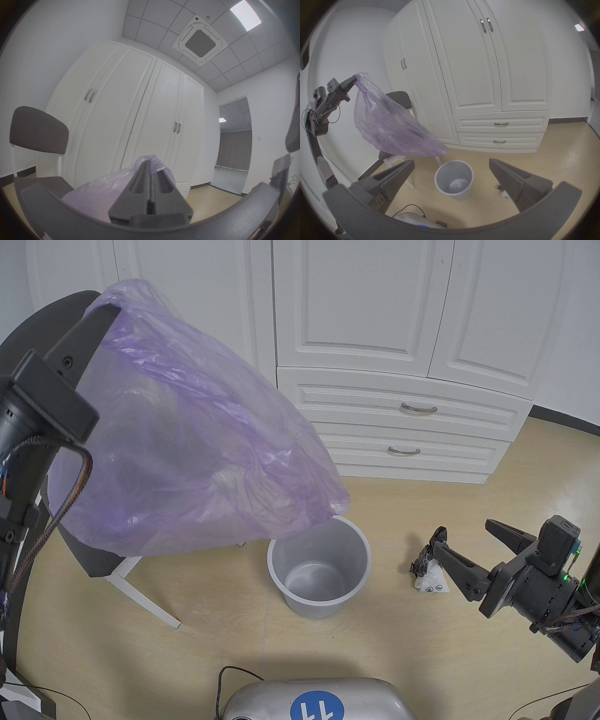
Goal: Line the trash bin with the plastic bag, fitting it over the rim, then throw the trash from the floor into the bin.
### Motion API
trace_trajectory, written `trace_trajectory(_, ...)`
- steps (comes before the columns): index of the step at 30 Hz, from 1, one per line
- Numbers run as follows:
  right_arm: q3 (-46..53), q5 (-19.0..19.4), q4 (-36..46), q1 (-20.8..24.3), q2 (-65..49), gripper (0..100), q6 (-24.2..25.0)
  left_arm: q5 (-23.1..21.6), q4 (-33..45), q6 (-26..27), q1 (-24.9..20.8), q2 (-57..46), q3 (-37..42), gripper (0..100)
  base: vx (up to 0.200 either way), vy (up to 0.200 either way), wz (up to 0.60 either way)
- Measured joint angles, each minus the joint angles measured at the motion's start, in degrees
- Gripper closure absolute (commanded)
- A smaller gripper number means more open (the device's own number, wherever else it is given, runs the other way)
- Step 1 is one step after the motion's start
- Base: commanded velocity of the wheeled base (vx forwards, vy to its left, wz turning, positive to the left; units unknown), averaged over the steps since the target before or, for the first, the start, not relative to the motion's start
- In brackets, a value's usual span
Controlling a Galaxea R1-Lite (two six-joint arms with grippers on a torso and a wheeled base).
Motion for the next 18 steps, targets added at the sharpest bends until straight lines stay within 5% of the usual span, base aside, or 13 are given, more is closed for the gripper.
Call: trace_trajectory(18,0.0,0.5,0.0,0.0,10.4,0,6.3,-0.1,-0.2,0.6,-6.9,-0.7,2.5,100,0.000,0.000,0.00)
